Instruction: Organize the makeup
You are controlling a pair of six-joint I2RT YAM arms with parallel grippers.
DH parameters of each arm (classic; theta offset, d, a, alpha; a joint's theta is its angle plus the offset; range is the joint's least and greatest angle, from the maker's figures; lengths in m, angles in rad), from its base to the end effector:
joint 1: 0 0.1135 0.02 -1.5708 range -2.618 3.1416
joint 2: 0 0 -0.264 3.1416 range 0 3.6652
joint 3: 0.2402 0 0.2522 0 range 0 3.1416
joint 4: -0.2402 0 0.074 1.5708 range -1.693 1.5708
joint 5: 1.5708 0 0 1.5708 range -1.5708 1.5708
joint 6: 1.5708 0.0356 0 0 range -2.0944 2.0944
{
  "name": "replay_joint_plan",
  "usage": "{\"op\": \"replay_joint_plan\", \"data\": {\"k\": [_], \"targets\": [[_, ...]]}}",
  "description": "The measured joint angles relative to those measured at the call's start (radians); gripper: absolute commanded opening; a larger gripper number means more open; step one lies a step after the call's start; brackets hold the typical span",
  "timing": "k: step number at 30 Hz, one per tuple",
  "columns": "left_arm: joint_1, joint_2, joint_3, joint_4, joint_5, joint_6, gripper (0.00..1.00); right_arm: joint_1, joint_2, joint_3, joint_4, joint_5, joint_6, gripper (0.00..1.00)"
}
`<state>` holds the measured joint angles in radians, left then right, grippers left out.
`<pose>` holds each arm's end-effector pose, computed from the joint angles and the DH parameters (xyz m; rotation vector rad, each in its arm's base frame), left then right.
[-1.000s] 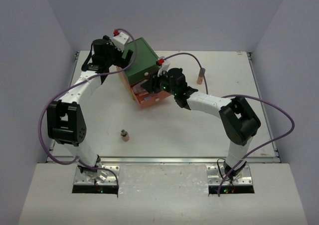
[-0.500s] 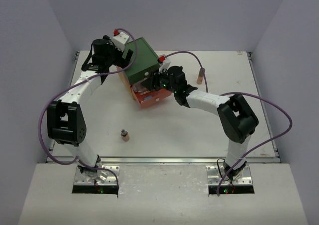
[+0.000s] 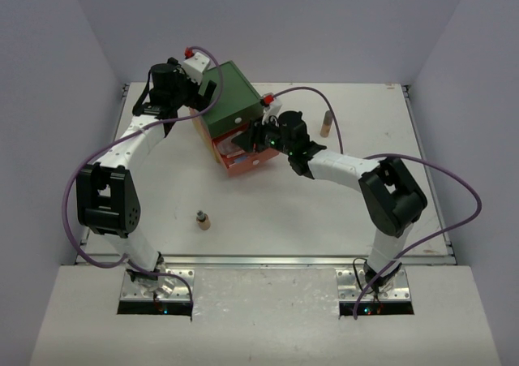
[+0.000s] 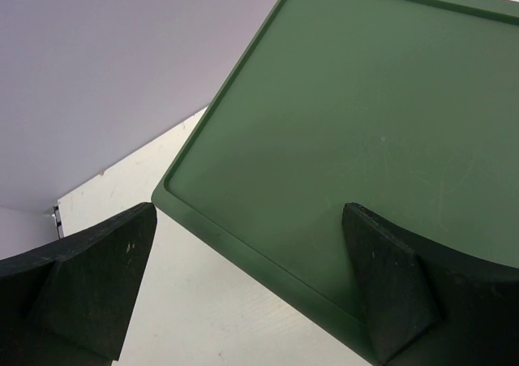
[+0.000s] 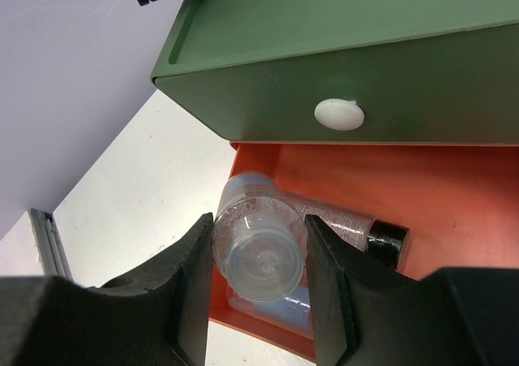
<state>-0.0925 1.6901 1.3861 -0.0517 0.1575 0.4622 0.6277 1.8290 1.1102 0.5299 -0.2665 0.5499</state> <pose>0.4032 -0.0430 0.3215 0.6271 1.8180 0.0964 0.3326 0.2529 0.2323 -0.2803 1.8636 1.0690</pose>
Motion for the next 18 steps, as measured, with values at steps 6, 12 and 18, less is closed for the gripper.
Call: {"op": "replay_joint_plan", "data": {"k": [6, 12, 18], "targets": [[0.000, 0.000, 0.000, 0.000, 0.001, 0.000, 1.00, 0.000, -0.004, -0.005, 0.000, 0.000, 0.000, 0.10], [0.000, 0.000, 0.000, 0.000, 0.001, 0.000, 1.00, 0.000, -0.005, -0.006, 0.003, -0.004, 0.000, 0.10], [0.000, 0.000, 0.000, 0.001, 0.003, 0.000, 1.00, 0.000, -0.037, -0.031, 0.011, 0.001, 0.000, 0.09]]}}
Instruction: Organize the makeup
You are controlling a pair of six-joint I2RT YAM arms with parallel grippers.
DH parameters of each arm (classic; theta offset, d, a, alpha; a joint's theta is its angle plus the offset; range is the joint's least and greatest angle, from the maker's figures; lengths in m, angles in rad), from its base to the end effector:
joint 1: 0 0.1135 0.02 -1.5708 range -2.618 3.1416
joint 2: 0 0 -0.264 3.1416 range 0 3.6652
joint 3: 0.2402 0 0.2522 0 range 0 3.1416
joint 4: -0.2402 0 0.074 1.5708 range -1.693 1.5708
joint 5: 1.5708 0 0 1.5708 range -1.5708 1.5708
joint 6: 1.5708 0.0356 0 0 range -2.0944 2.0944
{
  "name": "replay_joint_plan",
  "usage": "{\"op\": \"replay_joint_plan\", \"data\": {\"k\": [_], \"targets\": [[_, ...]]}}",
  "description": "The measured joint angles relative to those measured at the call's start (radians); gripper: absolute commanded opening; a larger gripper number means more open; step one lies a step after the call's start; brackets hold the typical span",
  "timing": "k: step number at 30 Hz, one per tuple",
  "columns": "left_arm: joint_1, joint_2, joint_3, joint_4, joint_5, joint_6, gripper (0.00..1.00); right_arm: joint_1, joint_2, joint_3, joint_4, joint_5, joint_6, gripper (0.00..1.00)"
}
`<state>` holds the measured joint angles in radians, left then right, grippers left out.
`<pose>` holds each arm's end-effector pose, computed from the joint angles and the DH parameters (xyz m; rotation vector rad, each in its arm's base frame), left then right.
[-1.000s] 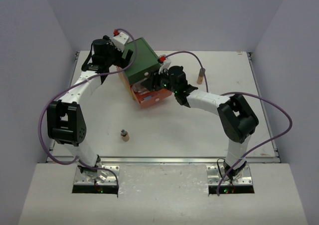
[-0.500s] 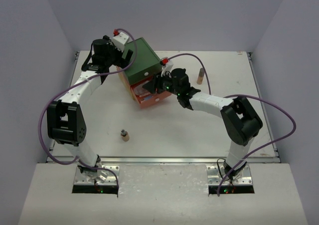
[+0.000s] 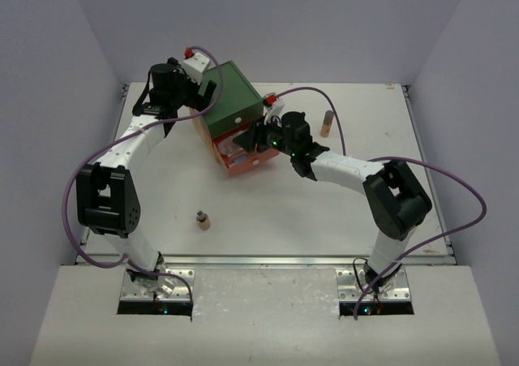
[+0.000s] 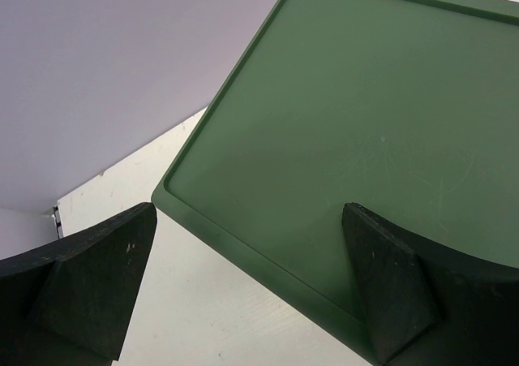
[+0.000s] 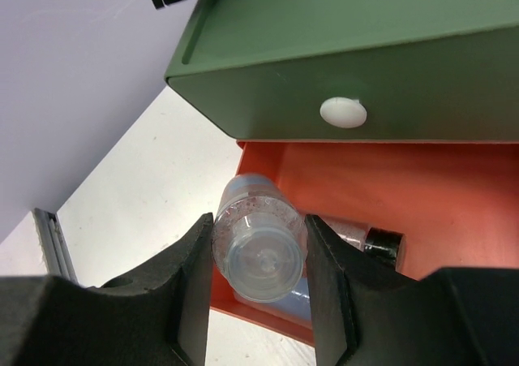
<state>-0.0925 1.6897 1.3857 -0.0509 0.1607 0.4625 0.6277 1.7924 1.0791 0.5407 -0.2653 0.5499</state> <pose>0.4031 -0.0431 0.3216 0.6292 1.8162 0.0937 0.3258 0.2479 0.2375 -0.2802 1.8462 1.0724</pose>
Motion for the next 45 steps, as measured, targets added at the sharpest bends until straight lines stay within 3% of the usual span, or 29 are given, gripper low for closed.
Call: {"op": "replay_joint_plan", "data": {"k": [11, 18, 21, 24, 27, 33, 45], "targets": [[0.000, 0.000, 0.000, 0.000, 0.000, 0.000, 1.00, -0.009, 0.005, 0.003, 0.013, 0.002, 0.000, 0.09], [0.000, 0.000, -0.002, 0.003, 0.000, 0.000, 1.00, -0.021, 0.121, 0.083, 0.013, 0.003, 0.000, 0.11], [0.000, 0.000, -0.003, 0.005, 0.000, 0.000, 1.00, -0.024, 0.165, 0.119, -0.010, 0.001, 0.000, 0.19], [0.000, 0.000, -0.004, 0.007, 0.000, 0.000, 1.00, -0.024, 0.181, 0.141, -0.028, 0.000, -0.001, 0.42], [0.000, 0.000, -0.004, 0.007, 0.001, 0.000, 1.00, -0.024, 0.182, 0.153, -0.051, 0.014, -0.009, 0.55], [0.000, 0.000, -0.005, 0.010, 0.002, 0.000, 1.00, -0.040, 0.182, 0.192, -0.166, 0.080, -0.030, 0.63], [0.000, 0.000, -0.006, 0.013, -0.001, 0.000, 1.00, -0.075, 0.205, 0.496, -0.559, 0.130, -0.267, 0.63]]}}
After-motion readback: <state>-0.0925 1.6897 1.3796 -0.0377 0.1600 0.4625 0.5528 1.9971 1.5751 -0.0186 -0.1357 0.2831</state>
